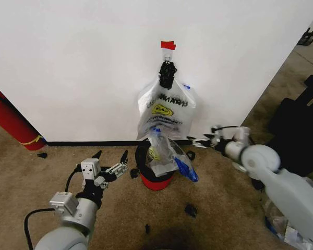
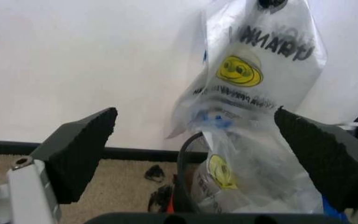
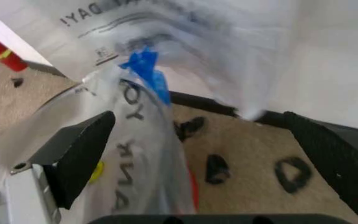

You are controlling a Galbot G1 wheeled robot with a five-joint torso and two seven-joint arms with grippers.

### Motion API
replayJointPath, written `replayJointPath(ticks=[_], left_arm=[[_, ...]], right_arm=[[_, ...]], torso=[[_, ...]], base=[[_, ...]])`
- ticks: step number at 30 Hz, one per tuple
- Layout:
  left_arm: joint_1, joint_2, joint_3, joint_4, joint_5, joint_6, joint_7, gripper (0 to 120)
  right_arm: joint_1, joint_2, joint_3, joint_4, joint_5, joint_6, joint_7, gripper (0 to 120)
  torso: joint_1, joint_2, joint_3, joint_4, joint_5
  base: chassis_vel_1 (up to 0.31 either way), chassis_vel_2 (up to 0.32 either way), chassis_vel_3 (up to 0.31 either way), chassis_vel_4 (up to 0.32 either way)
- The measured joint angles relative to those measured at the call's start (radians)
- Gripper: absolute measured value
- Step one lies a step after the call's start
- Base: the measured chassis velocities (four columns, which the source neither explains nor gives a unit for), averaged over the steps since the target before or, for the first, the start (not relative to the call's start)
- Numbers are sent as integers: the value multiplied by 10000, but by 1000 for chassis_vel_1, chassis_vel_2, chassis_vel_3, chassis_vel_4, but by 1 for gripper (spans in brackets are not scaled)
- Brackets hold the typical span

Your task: Pick up the garbage bag from the wall and place it over the trash bin.

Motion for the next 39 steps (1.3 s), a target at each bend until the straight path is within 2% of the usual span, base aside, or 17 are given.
replayJointPath(ticks=[8, 17, 22, 24, 31, 33, 37, 39], left_arm=[[34, 12, -89, -145, -3, -11, 2, 100], [-65, -70, -57, -84, -57, 11, -47, 100], [-54, -143, -47, -82, -77, 46, -64, 100], [-53, -147, -46, -82, -78, 48, -67, 100], [-89, -157, -22, -59, -118, 73, -86, 100], [-90, -152, -24, -59, -120, 74, -89, 100], [-63, -140, -37, -63, -121, 74, -96, 100], [-60, -137, -37, -63, -121, 74, -97, 100]], right_arm=[[936, 935, -1048, -911, -341, -940, 423, 100], [1390, 1525, -1815, -1818, -1121, -1080, 468, 100], [1417, 1608, -2010, -2112, -1358, -1078, 466, 82], [1411, 1609, -2009, -2111, -1357, -1077, 466, 81], [1315, 1718, -1966, -2033, -1167, -1064, 588, 49], [1318, 1744, -1980, -2033, -1113, -1059, 675, 46], [1275, 1823, -2001, -1938, -837, -1046, 1083, 28], [1251, 1827, -2007, -1917, -822, -1046, 1110, 25]], torso=[[0, 0, -1, -4, -2], [0, 0, -1, 0, -2], [0, 0, -1, -2, -2], [0, 0, -1, -2, -2], [-1, 0, -1, -2, -2], [0, 0, -1, -2, -2], [-1, 0, -2, 0, -2], [-1, 0, -1, -1, -2]], base=[[0, 0, 0, 0], [0, 0, 0, 0], [0, 0, 0, 0], [0, 0, 0, 0], [0, 0, 0, 0], [0, 0, 0, 0], [0, 0, 0, 0], [0, 0, 0, 0]])
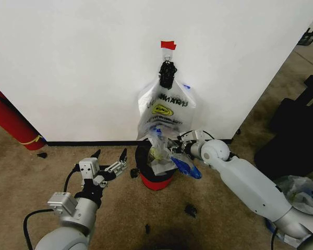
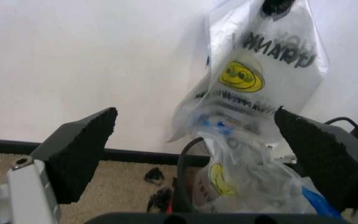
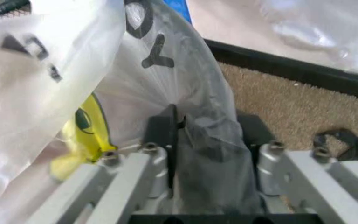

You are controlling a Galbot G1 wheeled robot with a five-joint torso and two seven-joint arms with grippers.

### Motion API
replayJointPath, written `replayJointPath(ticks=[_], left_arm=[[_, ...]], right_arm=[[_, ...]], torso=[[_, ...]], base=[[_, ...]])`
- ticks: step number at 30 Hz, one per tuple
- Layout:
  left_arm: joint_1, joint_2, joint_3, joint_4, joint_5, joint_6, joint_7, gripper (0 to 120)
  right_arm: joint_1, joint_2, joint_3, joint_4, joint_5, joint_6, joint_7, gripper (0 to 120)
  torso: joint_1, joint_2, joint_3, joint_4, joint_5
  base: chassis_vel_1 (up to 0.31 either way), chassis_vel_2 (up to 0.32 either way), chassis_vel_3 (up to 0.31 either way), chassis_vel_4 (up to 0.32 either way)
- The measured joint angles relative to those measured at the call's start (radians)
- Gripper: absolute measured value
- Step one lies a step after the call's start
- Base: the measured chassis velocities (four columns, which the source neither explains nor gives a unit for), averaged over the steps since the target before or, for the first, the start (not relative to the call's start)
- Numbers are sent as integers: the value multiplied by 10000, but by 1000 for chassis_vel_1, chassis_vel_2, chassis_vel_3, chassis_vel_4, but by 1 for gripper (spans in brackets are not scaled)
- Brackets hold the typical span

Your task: Pick up the garbage bag from the wall and place it over the trash bin.

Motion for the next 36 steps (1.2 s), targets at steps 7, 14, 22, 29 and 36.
replayJointPath(ticks=[7, 14, 22, 29, 36], left_arm=[[23, 5, 53, -16, 29, 0, 0, 100], [56, 133, 180, -77, 115, 6, 14, 100], [-164, 1074, 324, -168, -148, 200, 192, 100], [-1403, 3233, 533, -178, -2269, 936, 439, 100], [-2795, 4491, 676, -182, -4431, 1626, 633, 98]], right_arm=[[-373, 49, 347, 353, 269, 8, 486, 1], [-1357, 137, 1592, 1368, 891, 28, 1359, 1], [-3846, 266, 3657, 3347, 1185, 472, 1874, 1], [-6536, 788, 5139, 5266, -145, 1740, 1230, 1], [-7785, 1852, 5591, 5843, -1507, 2583, 767, 1]], torso=[[0, 0, 0, 0, 1], [0, 0, 0, 0, 1], [-1, 2, -2, -3, 2], [-1, 3, -1, -10, -1], [-1, 2, -1, 6, -3]], base=[[0, 0, 0, 0], [0, 0, 0, 0], [0, 0, 0, 0], [0, 0, 0, 0], [0, 0, 0, 0]])
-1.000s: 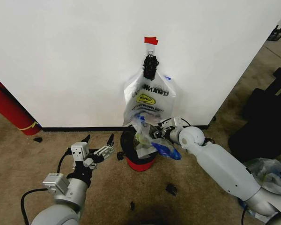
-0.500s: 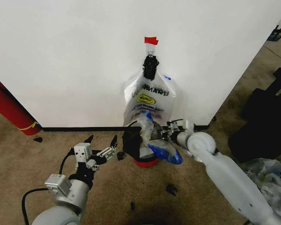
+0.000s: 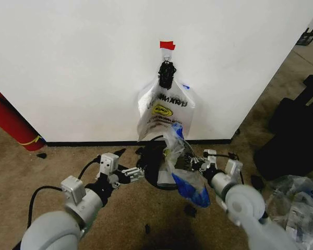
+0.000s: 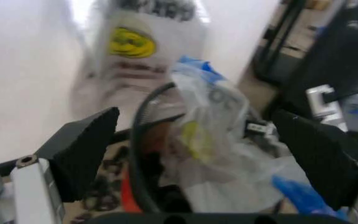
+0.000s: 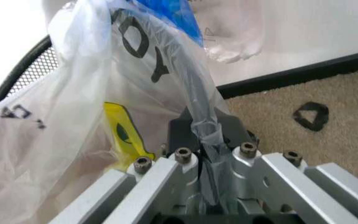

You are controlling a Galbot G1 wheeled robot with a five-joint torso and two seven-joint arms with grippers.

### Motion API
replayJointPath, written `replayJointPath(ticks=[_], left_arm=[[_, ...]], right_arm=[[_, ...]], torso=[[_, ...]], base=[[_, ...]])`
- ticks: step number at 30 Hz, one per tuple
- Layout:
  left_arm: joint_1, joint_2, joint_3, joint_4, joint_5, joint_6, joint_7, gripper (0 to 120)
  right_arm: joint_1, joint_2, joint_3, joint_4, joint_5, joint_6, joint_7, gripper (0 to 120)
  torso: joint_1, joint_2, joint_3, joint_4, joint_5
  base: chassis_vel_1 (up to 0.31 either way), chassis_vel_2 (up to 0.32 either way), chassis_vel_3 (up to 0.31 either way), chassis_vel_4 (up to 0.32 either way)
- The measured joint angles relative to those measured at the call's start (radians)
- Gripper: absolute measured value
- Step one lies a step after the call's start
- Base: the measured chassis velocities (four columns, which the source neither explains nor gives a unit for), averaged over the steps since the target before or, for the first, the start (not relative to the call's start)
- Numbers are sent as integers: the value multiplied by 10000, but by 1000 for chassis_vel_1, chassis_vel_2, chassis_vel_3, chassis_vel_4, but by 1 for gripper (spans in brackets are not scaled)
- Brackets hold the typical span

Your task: Pick up the garbage bag from the wall and place it over the trash bin.

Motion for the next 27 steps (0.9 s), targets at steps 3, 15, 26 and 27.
replayJointPath(ticks=[3, 15, 26, 27], left_arm=[[-1268, 430, 523, -1, -1858, 391, -400, 98], [-6007, -134, 4765, 768, -3155, 1177, -955, 97], [-7652, -806, 7006, 2472, -2616, 1730, -1238, 90], [-7750, -859, 7168, 2616, -2571, 1763, -1242, 88]], right_arm=[[-493, 495, 276, 176, -629, 157, -233, 1], [-1338, 794, 938, 773, -1100, 187, -466, 1], [-1619, 686, 1129, 927, -1054, 136, -620, 1], [-1626, 689, 1144, 930, -1047, 132, -621, 1]], torso=[[1, 0, 1, -9, 4], [2, 0, 2, -8, 6], [2, -1, 2, -8, 6], [2, -1, 2, -8, 6]], base=[[0, 0, 0, 0], [0, 0, 0, 0], [0, 0, 0, 0], [0, 0, 0, 0]])
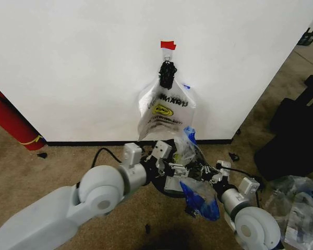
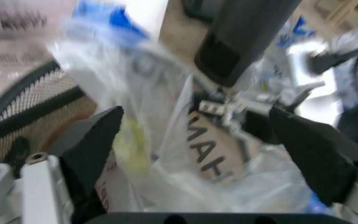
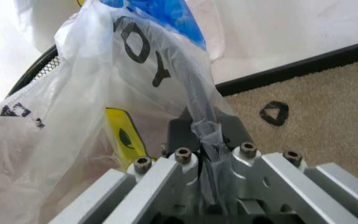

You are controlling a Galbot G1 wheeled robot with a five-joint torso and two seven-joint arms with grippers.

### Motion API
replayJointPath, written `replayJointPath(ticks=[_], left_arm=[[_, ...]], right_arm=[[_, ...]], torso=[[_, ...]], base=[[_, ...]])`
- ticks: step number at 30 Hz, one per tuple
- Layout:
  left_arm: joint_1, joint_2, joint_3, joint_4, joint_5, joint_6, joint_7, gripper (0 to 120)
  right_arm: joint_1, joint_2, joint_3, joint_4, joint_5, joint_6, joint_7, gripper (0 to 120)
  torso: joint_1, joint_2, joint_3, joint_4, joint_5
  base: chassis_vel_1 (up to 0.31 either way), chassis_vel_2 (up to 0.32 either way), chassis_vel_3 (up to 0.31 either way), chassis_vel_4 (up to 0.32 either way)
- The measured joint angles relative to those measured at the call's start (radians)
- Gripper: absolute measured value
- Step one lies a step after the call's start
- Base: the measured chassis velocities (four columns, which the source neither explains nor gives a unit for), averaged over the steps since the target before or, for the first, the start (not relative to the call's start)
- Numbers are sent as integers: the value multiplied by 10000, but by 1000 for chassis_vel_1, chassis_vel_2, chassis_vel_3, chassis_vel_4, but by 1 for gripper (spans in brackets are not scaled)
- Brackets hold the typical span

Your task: Pick up the garbage bag from the wall and place it over the trash bin.

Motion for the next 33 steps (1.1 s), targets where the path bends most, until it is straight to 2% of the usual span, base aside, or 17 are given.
replayJointPath(ticks=[2, 7, 9, 10, 15, 16, 22, 23, 25, 30, 33], left_arm=[[-17, -10, 30, 28, 12, 3, 1, 88], [-60, -178, 389, 568, 284, -161, -215, 67], [-33, -172, 389, 583, 284, -201, -247, 56], [-33, -172, 389, 583, 284, -201, -247, 56], [22, -130, 460, 599, 283, -220, -257, 35], [22, -130, 460, 599, 283, -220, -257, 35], [82, -229, 551, 686, 287, -209, -256, 10], [82, -229, 551, 686, 287, -209, -256, 10], [88, -268, 558, 731, 302, -208, -285, 1], [140, -296, 487, 699, 302, -245, -409, 0], [402, -232, 86, 446, 166, -295, -516, 0]], right_arm=[[-2, 0, 3, 0, 2, -1, -1, 1], [-29, -89, 138, 15, 152, -25, -88, 1], [-30, -178, 207, -62, 140, -19, -110, 1], [-30, -178, 207, -62, 140, -19, -110, 1], [50, -369, 362, -303, 182, 2, -146, 1], [50, -369, 362, -303, 182, 2, -146, 1], [83, -399, 378, -280, 265, 0, -81, 1], [83, -399, 378, -280, 265, 0, -81, 1], [48, -405, 387, -225, 274, -1, -76, 1], [2, -404, 423, -151, 292, -1, -76, 1], [1, -329, 426, -151, 322, -1, -39, 1]], torso=[[0, 0, 0, 0, 0], [0, 0, 0, 1, -1], [0, 0, -1, 1, -2], [0, 0, -1, 1, -2], [0, -2, 0, 1, -1], [0, -2, 0, 1, -1], [0, -2, -1, 1, -1], [0, -2, -1, 1, -1], [0, -2, -1, 1, -1], [0, -2, -1, 0, -2], [0, -2, -1, -2, -2]], base=[[0, 0, 0, 0], [0, 0, 0, 0], [0, 0, 0, 0], [0, 0, 0, 0], [0, 0, 0, 0], [0, 0, 0, 0], [0, 0, 0, 0], [0, 0, 0, 0], [0, 0, 0, 0], [0, 0, 0, 0], [0, 0, 0, 0]])
